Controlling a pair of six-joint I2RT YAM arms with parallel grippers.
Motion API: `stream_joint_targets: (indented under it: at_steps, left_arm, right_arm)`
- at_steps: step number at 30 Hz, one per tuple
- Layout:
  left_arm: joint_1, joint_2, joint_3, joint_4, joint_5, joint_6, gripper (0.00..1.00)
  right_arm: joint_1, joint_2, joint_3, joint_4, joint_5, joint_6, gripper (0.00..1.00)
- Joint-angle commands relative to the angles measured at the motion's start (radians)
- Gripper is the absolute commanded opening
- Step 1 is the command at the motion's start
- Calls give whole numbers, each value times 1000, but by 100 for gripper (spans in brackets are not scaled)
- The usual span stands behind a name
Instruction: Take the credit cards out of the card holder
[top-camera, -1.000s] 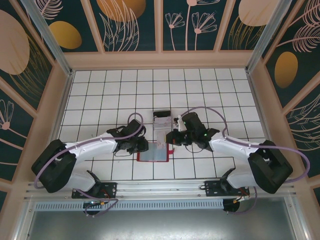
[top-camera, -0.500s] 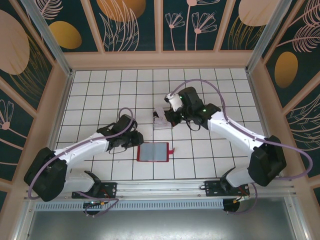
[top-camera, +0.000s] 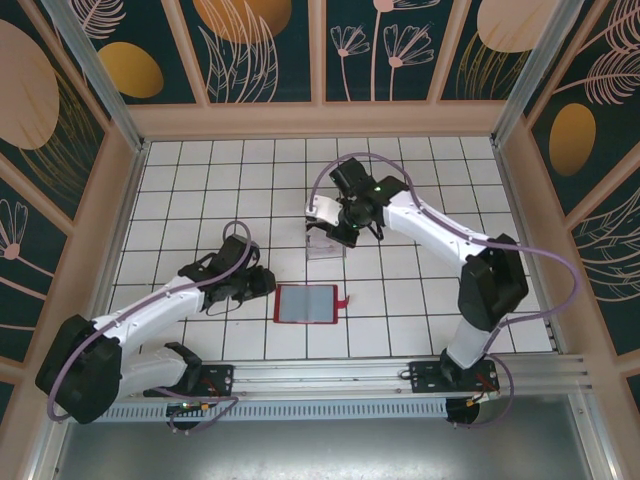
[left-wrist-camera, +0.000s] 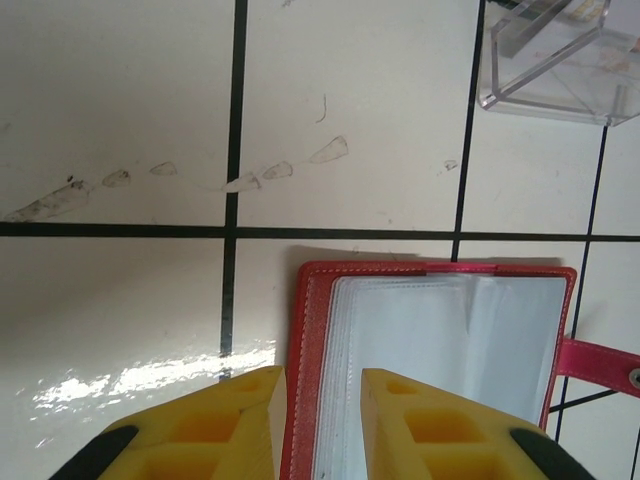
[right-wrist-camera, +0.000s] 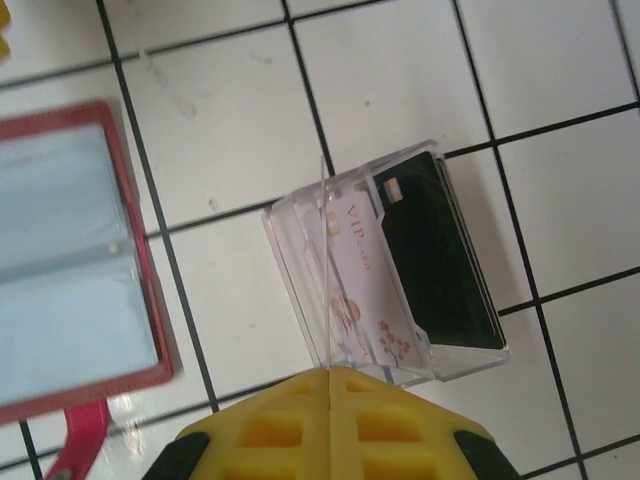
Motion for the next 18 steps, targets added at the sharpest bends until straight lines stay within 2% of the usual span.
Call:
stream_joint_targets:
  at_steps: [1, 10, 18]
  left_arm:
    - [9, -23, -17, -17, 3, 12, 28]
    - [10, -63, -53, -17, -3, 3, 28]
    - [11, -93, -67, -33, -11, -9, 29]
  right_arm:
    - [23, 66, 96, -129, 75, -122, 0]
    - [59, 173, 222, -202, 204, -185, 0]
    - [73, 234, 286, -225, 210, -216, 0]
